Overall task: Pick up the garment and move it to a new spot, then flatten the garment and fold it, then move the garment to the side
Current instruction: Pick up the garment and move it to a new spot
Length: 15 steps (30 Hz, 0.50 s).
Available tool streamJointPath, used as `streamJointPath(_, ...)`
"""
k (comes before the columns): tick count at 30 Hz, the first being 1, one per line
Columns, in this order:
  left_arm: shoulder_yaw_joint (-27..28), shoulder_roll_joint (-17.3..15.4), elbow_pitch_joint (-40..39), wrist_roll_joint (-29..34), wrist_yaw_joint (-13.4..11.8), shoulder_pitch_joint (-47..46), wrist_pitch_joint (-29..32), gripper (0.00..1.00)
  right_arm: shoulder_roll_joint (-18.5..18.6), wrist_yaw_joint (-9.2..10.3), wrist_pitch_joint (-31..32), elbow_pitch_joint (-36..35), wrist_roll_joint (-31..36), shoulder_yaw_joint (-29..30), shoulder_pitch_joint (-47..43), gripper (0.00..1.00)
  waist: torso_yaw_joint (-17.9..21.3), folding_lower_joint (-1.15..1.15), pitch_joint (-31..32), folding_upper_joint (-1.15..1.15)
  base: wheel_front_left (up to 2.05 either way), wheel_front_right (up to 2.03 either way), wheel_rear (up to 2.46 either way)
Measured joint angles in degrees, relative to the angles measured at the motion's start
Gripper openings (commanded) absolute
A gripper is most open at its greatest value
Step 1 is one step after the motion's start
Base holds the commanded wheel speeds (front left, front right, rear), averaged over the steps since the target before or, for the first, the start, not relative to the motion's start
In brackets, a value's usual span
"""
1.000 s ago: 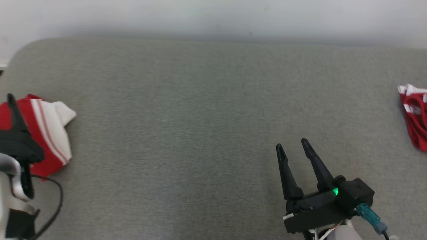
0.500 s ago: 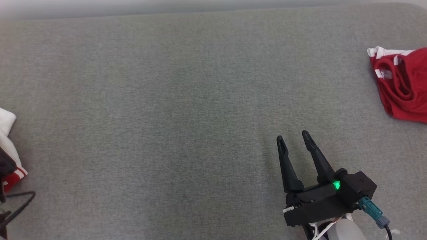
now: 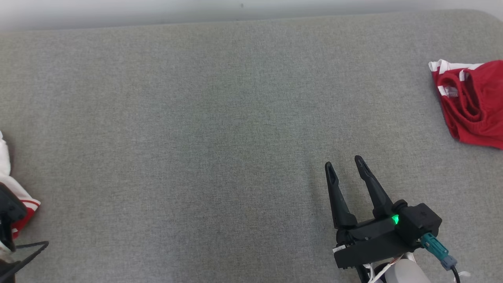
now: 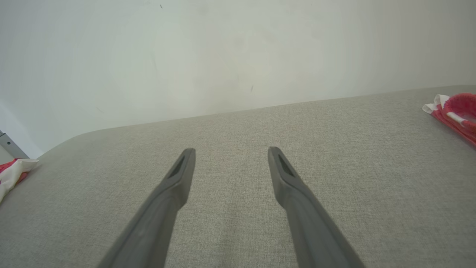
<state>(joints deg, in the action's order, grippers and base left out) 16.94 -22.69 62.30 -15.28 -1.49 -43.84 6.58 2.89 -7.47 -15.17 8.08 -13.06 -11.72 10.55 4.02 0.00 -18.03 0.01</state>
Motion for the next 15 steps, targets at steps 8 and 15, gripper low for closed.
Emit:
streamJointPath(8,-1.64,1.79,-4.79,0.45,2.61,-0.14,-11.5,0.0,0.01,0.0,0.01,0.53,0.13,0.9,-1.38,1.0,-1.06,0.0,2.63,0.0,0.0,0.0,0.0)
streamJointPath(15,-4.0,5.94,-13.21,-1.01,6.08,-2.21,-15.32,0.0,0.0,0.0,0.0,0.6,0.12,2.0,-2.59,1.0,-2.23,0.0,5.49,0.0,0.0,0.0,0.0)
